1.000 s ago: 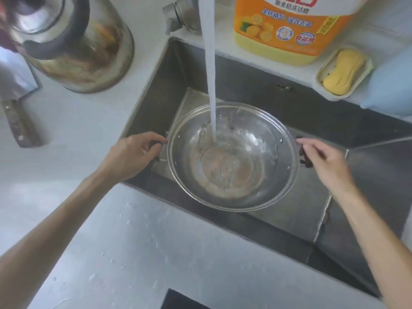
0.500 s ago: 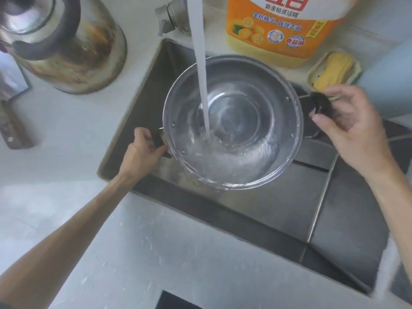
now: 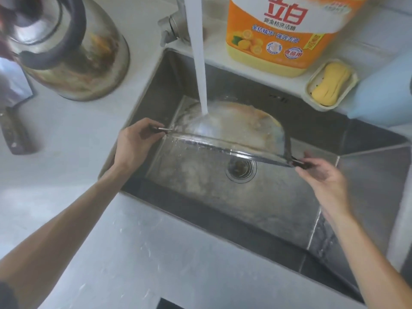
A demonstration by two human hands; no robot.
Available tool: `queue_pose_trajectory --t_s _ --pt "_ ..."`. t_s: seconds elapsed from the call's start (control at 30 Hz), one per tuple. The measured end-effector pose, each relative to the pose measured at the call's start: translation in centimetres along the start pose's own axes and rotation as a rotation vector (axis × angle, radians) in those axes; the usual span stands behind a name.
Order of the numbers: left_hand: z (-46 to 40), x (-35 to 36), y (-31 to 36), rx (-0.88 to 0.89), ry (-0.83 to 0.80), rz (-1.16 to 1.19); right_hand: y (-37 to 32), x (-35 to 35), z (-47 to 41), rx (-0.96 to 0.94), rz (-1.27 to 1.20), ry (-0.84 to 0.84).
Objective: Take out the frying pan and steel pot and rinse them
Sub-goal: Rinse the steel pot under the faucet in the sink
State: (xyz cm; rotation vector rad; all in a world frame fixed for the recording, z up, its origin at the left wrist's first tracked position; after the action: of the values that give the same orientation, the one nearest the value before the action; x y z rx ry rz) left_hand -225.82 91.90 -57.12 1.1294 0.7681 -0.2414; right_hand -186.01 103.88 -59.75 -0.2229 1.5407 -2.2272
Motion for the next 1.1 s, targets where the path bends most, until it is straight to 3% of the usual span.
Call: queue_pose_trajectory --t_s 0.07,0.3,0.43,0.53,0.63,0.73,0.97,1.03,1.1 --pt "-0.1 0.1 0.8 0.130 0.019 -0.013 2.0 0.2 0.5 0.114 -0.210 -0.026" --pt "-0.8 -1.2 4.0 0.521 0.109 -0.186 6.1 2.3 3.2 0.428 -0.598 -0.210" --pt "-1.3 -2.0 4.3 0.593 0.093 -0.249 5.9 3.7 1.9 0.429 -0.486 -0.216" --pt "-1.2 -2.4 4.0 0.490 0.083 -0.160 4.6 4.1 0.2 0.357 -0.390 -0.200" --pt "-0.7 -2.4 3.3 0.253 0.043 -0.090 2.1 3.1 -0.9 0.224 -0.389 -0.173" --pt "-0.1 -1.3 1.7 0.074 -0.096 -0.065 -0.9 1.7 -1.5 0.132 -0.306 -0.141" --pt "2.3 2.2 -0.1 -0.068 -0.588 0.261 -8.5 -0.9 -1.4 -0.010 0.044 -0.134" --pt "3.1 2.9 -0.8 -0.157 -0.594 0.435 -10.1 -1.0 -1.8 -0.042 0.125 -0.134" --pt "3.4 2.7 -1.4 -0.200 -0.482 0.540 -10.5 -0.7 -2.5 -0.030 0.185 -0.125"
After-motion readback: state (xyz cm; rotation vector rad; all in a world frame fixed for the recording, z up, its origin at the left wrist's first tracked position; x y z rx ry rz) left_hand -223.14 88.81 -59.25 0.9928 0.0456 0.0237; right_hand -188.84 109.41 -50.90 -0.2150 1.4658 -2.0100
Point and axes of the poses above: each hand's wrist, its own z-axis away from the middle knuckle, its own x-axis out of the palm, y = z × x, the point moved 4 cm from there along -z, towards the middle knuckle, and after that the axes turned 9 degrees about -y, right-handed, at the moved point
